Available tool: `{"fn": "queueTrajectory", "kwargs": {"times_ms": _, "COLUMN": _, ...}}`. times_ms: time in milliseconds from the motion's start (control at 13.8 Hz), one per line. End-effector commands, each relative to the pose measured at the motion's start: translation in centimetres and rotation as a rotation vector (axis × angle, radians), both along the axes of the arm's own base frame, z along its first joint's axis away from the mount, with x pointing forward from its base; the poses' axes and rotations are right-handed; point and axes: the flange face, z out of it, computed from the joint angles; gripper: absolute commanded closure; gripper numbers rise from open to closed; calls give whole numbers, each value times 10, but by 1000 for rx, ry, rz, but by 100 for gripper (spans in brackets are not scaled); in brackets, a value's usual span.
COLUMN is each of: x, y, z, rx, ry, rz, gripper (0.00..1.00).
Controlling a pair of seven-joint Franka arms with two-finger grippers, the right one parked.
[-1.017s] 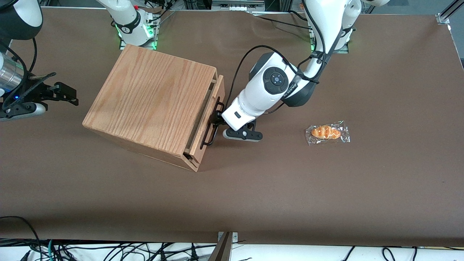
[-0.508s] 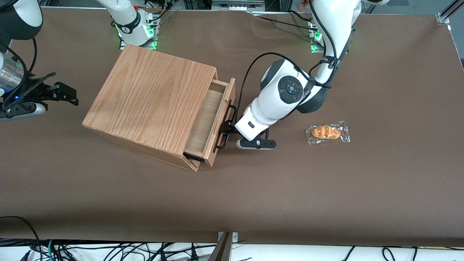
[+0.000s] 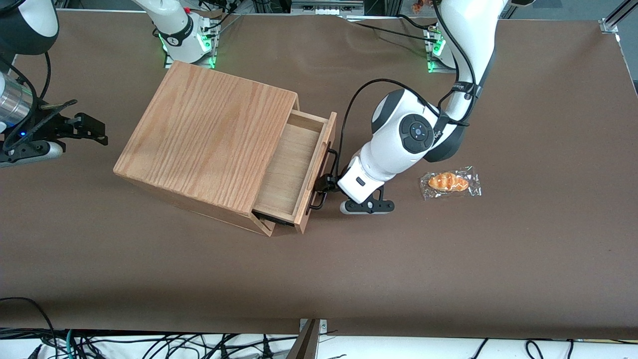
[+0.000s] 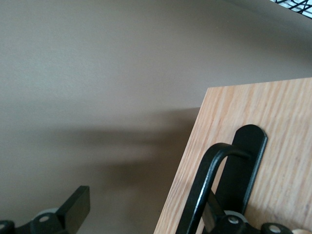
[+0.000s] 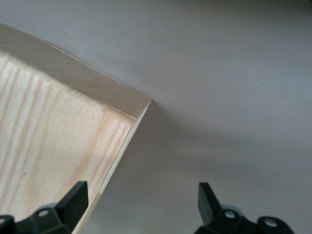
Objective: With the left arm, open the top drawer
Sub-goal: 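Pull the handle with the left gripper, sliding the drawer out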
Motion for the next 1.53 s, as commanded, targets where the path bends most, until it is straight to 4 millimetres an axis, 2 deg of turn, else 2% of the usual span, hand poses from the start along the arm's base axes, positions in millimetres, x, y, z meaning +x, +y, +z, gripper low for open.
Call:
{"fn": "queueTrajectory", "kwargs": {"times_ms": 0, "x": 12, "y": 18, "z": 5, "rx": 22, "ry": -15, "rz": -11, "gripper": 0}}
{"fn": "queueTrajectory", "kwargs": {"times_ms": 363, "x": 22, "y": 34, "z": 5, "rx": 16, "ry": -11, "rz": 13, "gripper": 0}}
{"fn": "queueTrajectory", "kwargs": {"times_ms": 1453, "x": 27, "y": 43, "z": 6, "rx": 8, "ry": -6, "rz": 31, "gripper": 0}}
